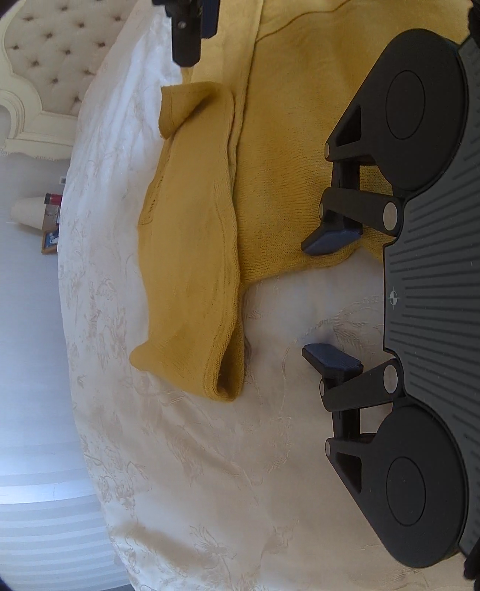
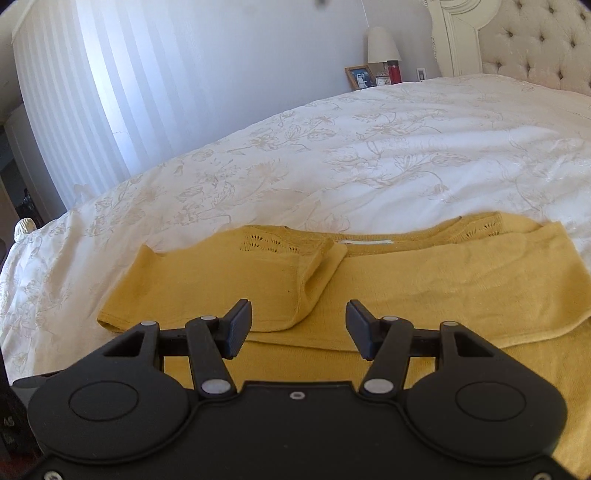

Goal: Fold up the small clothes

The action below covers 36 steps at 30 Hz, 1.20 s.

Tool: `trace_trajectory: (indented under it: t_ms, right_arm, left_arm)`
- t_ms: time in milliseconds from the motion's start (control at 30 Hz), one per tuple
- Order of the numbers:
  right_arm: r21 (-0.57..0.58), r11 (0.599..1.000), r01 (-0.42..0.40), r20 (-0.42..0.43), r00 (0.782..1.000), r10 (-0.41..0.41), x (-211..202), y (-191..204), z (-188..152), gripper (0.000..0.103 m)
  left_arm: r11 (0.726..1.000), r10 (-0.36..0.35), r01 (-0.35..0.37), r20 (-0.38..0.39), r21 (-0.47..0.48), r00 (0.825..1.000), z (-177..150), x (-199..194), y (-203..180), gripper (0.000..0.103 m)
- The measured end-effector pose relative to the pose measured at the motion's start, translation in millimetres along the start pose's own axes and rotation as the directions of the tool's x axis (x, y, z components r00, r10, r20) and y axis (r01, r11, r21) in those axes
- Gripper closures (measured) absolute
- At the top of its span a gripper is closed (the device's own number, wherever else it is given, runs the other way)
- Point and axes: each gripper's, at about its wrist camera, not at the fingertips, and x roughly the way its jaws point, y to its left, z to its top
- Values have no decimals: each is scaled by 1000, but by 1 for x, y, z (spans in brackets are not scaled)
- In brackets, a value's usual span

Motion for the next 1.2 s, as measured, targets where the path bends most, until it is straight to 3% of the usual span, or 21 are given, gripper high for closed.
trace_trajectory:
  t_ms: [167,200,233,267,300,333,467,567,733,900,1000,1067,1200]
  right_arm:
    - [-12,999,32,-37,999,-32,37,4,13,41]
    - [-21,999,46,-50,998,-47,45,5,15,45]
    - [-28,998,59,-64,996,-61,52,6,16,51]
    - [-32,997,67,-81,994,-69,59,6,17,80]
    - [-32,997,71,-95,993,-73,64,5,17,93]
    - [-34,997,71,-97,993,-74,65,4,19,94]
    - [-8,997,74,3,997,-74,32,-11,31,94]
    - [36,990,133,58,989,-135,2,-40,39,94]
    - [114,959,260,-2,965,-262,-23,-104,25,93]
    - [134,943,303,-132,949,-286,-19,-138,-3,73]
    - [145,947,285,-97,957,-274,-24,-144,-9,56]
    - [168,948,271,-70,962,-263,-25,-147,-8,50]
    - [174,947,271,-57,962,-265,-17,-153,-1,49]
  left_arm:
    - [1000,-16,16,15,-20,1000,-4,-2,5,49]
    - [1000,-16,17,18,-22,1000,-5,-2,5,49]
    - [1000,-15,15,21,-18,1000,-5,-1,5,48]
    - [1000,-13,14,24,-14,1000,-5,-1,4,48]
    - [1000,-13,13,25,-12,1000,-5,-1,4,48]
    - [1000,-14,15,26,-13,1000,-7,-2,4,48]
    - [1000,-16,17,25,-20,1000,-6,-3,4,48]
    - [1000,-16,17,23,-22,1000,-5,-3,4,48]
    - [1000,-17,17,23,-23,1000,-5,-3,5,48]
    - [1000,-14,15,24,-19,1000,-6,-2,5,48]
    - [1000,-10,11,26,-14,1000,-6,-2,4,48]
    - [1000,-10,10,27,-11,1000,-6,-2,4,48]
    - [1000,-9,9,28,-11,1000,-6,-3,4,48]
